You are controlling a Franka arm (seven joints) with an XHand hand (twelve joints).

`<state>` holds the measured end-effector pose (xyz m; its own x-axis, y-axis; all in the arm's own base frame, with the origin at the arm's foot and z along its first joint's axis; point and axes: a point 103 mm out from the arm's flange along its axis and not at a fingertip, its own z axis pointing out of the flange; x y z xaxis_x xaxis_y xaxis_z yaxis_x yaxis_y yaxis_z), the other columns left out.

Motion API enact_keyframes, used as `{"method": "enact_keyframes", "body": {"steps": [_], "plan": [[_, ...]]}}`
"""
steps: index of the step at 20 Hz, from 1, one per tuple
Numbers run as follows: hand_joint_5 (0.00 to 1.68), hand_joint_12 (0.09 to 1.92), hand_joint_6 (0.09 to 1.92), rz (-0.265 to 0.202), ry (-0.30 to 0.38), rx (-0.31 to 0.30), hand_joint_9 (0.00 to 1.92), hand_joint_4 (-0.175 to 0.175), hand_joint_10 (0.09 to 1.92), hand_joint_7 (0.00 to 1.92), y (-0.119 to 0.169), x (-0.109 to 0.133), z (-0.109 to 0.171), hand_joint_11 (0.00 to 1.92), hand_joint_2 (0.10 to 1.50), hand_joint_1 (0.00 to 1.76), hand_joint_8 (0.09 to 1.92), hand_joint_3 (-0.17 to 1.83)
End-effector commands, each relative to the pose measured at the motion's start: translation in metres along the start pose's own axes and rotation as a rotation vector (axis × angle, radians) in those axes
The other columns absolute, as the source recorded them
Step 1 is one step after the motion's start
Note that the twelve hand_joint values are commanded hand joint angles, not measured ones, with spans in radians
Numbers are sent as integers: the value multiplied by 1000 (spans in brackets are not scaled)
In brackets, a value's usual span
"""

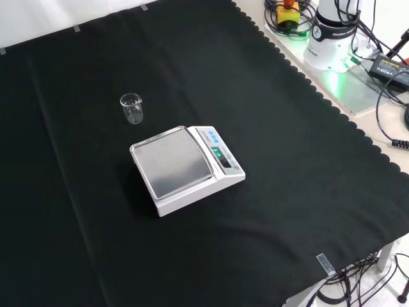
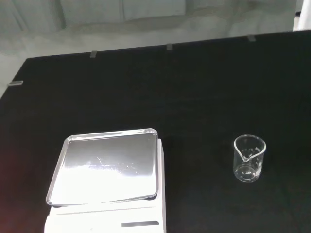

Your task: Pick up the beaker.

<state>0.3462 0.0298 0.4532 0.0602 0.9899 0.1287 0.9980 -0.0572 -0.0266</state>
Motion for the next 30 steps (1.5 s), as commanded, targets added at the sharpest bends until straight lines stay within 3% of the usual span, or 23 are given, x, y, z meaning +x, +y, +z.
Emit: {"method": "enact_keyframes", "body": {"steps": [1, 4, 10, 24, 30], "plan": [[0, 1266, 87, 38, 206, 20, 62, -28, 170, 13, 55, -85, 40, 0, 968, 369, 206, -35], [0, 1282, 87, 43, 225, 31, 7, -32, 359, 1, 71, -90, 52, 0, 961, 376, 292, -26], [0, 1304, 87, 50, 220, 47, 0, -37, 453, 0, 102, -94, 76, 0, 955, 392, 366, -25], [104, 1418, 87, 105, 120, 29, 0, -63, 746, 0, 160, -89, 128, 0, 929, 441, 609, -29], [165, 1474, 87, 126, 66, 53, 0, -71, 882, 0, 178, -80, 152, 0, 911, 463, 716, -34]]}}
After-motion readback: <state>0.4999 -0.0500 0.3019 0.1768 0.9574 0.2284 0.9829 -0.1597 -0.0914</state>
